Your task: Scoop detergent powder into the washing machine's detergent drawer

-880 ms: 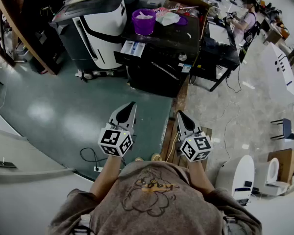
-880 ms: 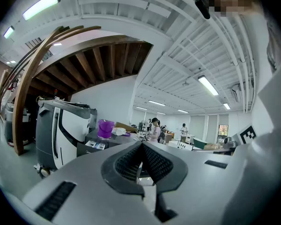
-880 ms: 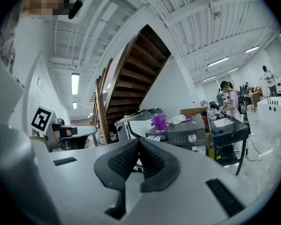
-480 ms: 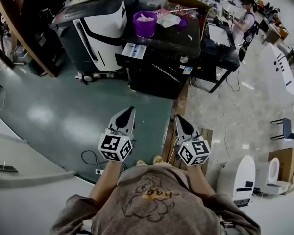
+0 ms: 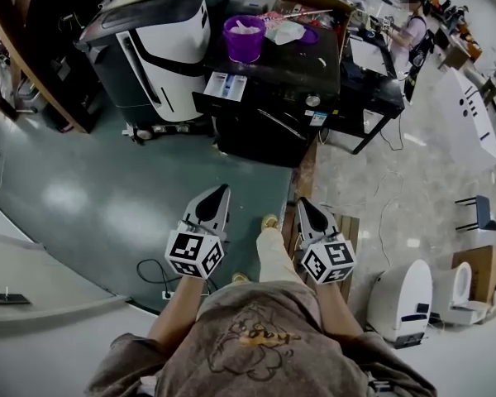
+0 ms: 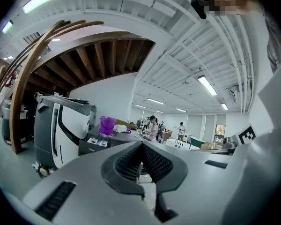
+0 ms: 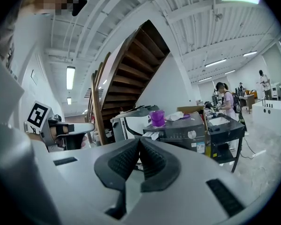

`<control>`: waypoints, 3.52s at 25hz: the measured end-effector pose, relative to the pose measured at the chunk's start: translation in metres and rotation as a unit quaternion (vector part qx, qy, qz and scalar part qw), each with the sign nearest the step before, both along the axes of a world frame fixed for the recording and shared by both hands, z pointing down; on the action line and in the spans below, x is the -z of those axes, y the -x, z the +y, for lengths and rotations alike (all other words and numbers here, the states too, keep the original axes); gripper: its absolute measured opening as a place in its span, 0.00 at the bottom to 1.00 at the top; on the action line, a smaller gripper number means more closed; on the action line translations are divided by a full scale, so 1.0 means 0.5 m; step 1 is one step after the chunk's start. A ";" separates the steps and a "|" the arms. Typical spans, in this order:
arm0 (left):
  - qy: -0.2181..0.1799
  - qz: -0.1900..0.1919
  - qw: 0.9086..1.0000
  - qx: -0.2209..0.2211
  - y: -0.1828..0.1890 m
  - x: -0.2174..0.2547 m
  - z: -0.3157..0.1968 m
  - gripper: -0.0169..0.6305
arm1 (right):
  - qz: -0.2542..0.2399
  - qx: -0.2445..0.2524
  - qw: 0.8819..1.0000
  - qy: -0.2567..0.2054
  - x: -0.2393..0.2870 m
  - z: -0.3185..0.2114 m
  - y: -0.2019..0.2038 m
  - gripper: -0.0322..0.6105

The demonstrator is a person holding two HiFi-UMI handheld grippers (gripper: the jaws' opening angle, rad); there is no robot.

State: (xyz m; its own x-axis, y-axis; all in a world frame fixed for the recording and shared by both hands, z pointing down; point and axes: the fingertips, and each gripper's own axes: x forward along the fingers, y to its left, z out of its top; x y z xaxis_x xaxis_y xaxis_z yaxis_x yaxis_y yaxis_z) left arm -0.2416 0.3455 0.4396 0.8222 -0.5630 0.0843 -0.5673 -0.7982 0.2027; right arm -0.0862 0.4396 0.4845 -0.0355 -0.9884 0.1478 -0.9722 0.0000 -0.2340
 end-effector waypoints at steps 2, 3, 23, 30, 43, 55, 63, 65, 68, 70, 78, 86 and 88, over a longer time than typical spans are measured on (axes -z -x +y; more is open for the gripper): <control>0.000 0.000 1.000 0.003 -0.003 -0.004 -0.024 0.06 | 0.000 0.002 1.000 -0.002 -0.004 -0.025 -0.004 0.04; -0.001 0.000 1.000 0.004 -0.006 -0.005 -0.039 0.06 | 0.000 0.003 1.000 -0.003 -0.006 -0.039 -0.007 0.04; -0.005 0.000 0.999 0.049 -0.224 0.051 -0.464 0.06 | -0.015 0.071 0.997 -0.007 0.044 -0.505 -0.228 0.04; -0.011 0.013 0.997 0.074 -0.299 0.071 -0.603 0.06 | -0.010 0.094 0.996 -0.010 0.056 -0.638 -0.319 0.04; 0.000 0.025 0.997 0.068 -0.371 0.077 -0.798 0.06 | -0.014 0.102 0.995 -0.004 0.049 -0.839 -0.370 0.04; -0.002 0.037 0.999 0.008 -0.420 0.095 -1.014 0.06 | -0.010 0.056 0.998 -0.013 0.065 -1.047 -0.399 0.04; 0.001 0.029 0.999 -0.036 -0.461 0.098 -1.082 0.06 | -0.013 0.026 0.999 -0.015 0.069 -1.099 -0.425 0.04; -0.002 0.025 0.999 -0.045 -0.473 0.099 -1.092 0.06 | -0.013 0.027 0.999 -0.014 0.068 -1.110 -0.433 0.04; -0.002 0.019 0.999 -0.049 -0.483 0.100 -1.113 0.11 | -0.013 0.030 0.999 -0.015 0.072 -1.126 -0.449 0.04; 0.002 0.016 0.999 -0.050 -0.489 0.099 -1.124 0.16 | -0.016 0.033 0.999 -0.015 0.071 -1.134 -0.460 0.04; 0.007 -0.016 0.997 -0.077 -0.511 0.095 -1.184 0.30 | -0.024 0.053 0.998 -0.013 0.057 -1.162 -0.474 0.04; 0.009 -0.105 0.984 -0.144 -0.564 0.055 -1.225 0.41 | -0.028 0.063 0.998 -0.011 0.048 -1.178 -0.486 0.04; 0.010 -0.130 0.977 -0.167 -0.577 0.040 -1.231 0.41 | -0.030 0.064 0.997 -0.012 0.048 -1.183 -0.488 0.04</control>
